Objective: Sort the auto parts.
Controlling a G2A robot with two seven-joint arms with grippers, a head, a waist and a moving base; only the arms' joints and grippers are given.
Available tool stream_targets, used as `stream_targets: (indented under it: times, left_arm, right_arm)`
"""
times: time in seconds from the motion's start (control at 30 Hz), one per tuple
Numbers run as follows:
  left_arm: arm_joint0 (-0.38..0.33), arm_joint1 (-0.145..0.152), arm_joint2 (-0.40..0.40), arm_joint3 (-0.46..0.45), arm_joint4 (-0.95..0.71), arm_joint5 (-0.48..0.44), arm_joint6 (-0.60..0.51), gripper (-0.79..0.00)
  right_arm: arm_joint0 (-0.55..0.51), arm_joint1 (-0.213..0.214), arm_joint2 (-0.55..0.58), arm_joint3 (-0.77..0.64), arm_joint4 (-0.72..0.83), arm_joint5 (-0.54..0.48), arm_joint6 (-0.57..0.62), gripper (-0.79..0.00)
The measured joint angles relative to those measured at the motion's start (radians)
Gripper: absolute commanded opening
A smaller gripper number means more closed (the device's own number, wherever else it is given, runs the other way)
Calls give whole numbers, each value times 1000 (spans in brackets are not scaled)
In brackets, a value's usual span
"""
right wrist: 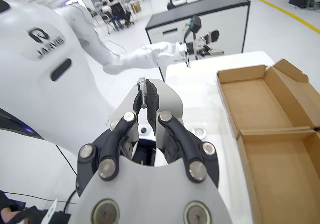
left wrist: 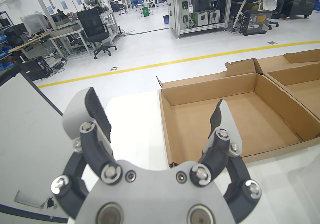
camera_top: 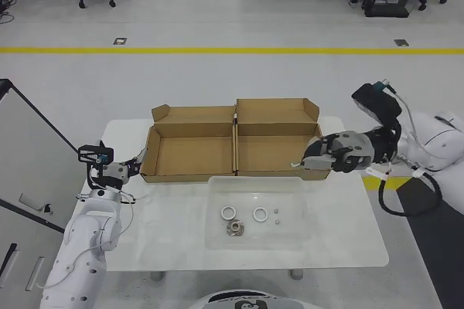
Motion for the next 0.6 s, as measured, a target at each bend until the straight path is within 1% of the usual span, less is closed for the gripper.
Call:
stream_targets:
  times: [0.07,0.17,0.6]
  left_arm:
    - [0,0,0,0,0,0,0,0]
    - [0,0,0,0,0,0,0,0]
    - [0,0,0,0,0,0,0,0]
  right_arm:
    - [-16,-18,28,-20,72,0,-4,-785]
    - [-29,-41,60,-45,129,0,-6,-785]
    - [-29,-41,61,-45,129,0,-6,-785]
